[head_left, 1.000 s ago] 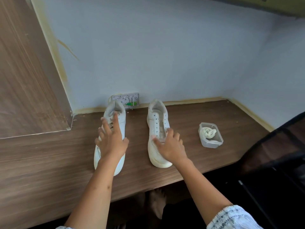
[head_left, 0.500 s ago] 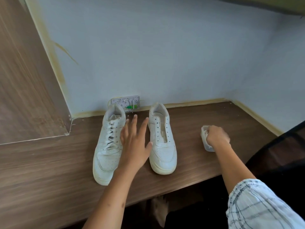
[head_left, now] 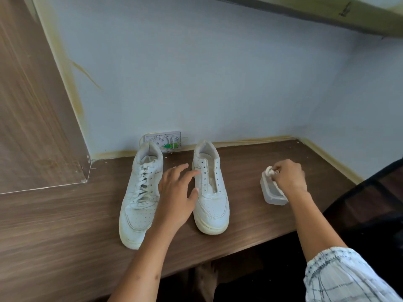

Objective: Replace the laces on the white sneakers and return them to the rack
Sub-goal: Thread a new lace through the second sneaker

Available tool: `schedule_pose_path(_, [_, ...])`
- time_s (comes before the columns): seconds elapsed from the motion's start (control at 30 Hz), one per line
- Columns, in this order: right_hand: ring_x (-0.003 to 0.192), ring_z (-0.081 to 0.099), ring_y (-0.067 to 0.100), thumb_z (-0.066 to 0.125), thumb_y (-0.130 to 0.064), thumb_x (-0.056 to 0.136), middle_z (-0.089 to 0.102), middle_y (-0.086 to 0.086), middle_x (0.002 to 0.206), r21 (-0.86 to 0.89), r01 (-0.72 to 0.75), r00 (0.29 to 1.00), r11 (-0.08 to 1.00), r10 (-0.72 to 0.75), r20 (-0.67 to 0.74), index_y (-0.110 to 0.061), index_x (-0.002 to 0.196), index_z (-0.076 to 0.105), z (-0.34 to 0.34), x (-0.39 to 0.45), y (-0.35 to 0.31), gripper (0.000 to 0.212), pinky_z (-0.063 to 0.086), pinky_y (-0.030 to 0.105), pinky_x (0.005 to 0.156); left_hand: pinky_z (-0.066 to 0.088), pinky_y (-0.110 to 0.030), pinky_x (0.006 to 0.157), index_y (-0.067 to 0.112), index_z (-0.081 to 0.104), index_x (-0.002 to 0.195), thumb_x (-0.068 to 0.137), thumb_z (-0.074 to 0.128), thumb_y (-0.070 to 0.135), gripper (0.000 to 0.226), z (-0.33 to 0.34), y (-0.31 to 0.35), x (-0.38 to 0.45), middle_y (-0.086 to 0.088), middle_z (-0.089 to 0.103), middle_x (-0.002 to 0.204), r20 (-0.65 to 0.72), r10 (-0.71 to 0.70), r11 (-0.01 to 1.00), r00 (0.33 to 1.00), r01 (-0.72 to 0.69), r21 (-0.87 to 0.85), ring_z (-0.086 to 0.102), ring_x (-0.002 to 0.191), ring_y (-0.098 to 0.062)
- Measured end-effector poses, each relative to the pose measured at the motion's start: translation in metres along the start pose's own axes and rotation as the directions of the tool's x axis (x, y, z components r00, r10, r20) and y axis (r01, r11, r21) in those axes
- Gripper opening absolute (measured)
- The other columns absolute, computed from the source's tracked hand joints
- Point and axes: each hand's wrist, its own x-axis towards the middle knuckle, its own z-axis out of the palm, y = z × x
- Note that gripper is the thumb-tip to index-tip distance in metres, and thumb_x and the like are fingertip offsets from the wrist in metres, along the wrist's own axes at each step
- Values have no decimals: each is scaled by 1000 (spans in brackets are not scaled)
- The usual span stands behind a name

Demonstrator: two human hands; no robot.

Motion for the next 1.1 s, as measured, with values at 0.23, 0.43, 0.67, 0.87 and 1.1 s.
schedule_pose_path(0.23, [86, 73, 25, 81, -3, 70, 75, 12, 89, 942, -168, 965, 292, -146, 218, -2, 97, 72, -43, -70, -52, 28, 58, 26, 75, 40, -15, 95, 31, 63, 121, 95, 59, 19, 28, 0, 25, -2, 19, 58, 116, -25, 44, 927, 999, -50, -371, 54, 109, 4])
schedule_pose_path(0.43, [89, 72, 23, 76, -3, 70, 74, 15, 96, 962, -270, 934, 29, -233, 269, -1, 97, 71, -37, -108, -76, 27, 57, 25, 77, 54, -28, 90, 29, 53, 132, 92, 51, 44, 43, -2, 62, -14, 1, 68, 117, 395, -67, 515, 916, 371, -773, 69, 101, -15])
schedule_pose_path(0.67, [95, 72, 27, 74, 5, 78, 74, 16, 98, 982, -185, 981, -25, -57, 184, 5, 103, 68, -18, -111, -67, 25, 58, 28, 78, 54, -18, 70, 6, 72, 103, 93, 60, 8, 16, 8, 65, -11, -12, 71, 83, 401, -180, 318, 899, 438, -841, 67, 73, -12])
schedule_pose_path(0.87, [93, 67, 20, 75, -13, 84, 65, 9, 114, 853, -93, 990, 514, 138, 25, -15, 111, 62, -3, -108, -49, 30, 55, 32, 84, 53, -16, 71, 18, 73, 102, 94, 58, 5, 21, 18, 50, 2, 6, 71, 81, 202, -87, 802, 975, 189, -567, 68, 71, -4])
schedule_pose_path(1.1, [93, 63, 5, 67, -22, 92, 63, -3, 123, 590, 144, 941, 795, -295, 169, -18, 127, 60, 16, -103, -45, 36, 47, 10, 74, 48, -10, 75, 22, 75, 100, 92, 60, 3, 25, 27, 36, 10, 14, 67, 88, 103, 41, 937, 994, -3, -350, 63, 81, 1])
